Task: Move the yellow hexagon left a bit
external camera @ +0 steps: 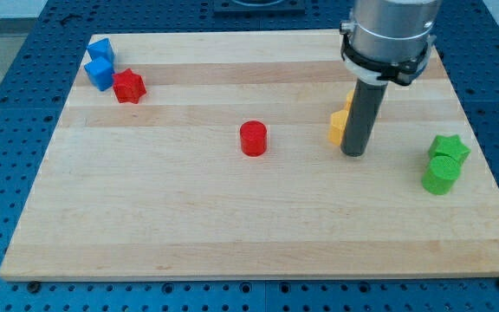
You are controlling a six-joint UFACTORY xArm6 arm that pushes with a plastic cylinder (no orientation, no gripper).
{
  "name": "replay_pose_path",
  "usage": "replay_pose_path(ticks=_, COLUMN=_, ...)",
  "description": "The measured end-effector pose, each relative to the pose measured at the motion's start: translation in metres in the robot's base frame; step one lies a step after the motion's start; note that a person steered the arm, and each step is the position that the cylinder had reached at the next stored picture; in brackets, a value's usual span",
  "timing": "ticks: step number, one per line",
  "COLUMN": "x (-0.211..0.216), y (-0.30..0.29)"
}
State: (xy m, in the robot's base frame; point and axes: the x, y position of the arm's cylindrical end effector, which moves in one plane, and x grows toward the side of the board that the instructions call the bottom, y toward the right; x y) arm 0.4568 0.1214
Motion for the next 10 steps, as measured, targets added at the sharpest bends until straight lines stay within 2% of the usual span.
replay_pose_path(ticks=2, x=-0.003, y=0.04)
replay_pose_path(ticks=3, x=-0.004, y=0.041)
replay_pose_path(ticks=6, x=-0.009, y=-0.007)
replay_pose_path(ticks=8, x=0.014, y=-0.049)
replay_pose_path(ticks=9, x=0.018, y=-0.052)
replay_pose_path(ticks=10, x=0.012, y=-0.019)
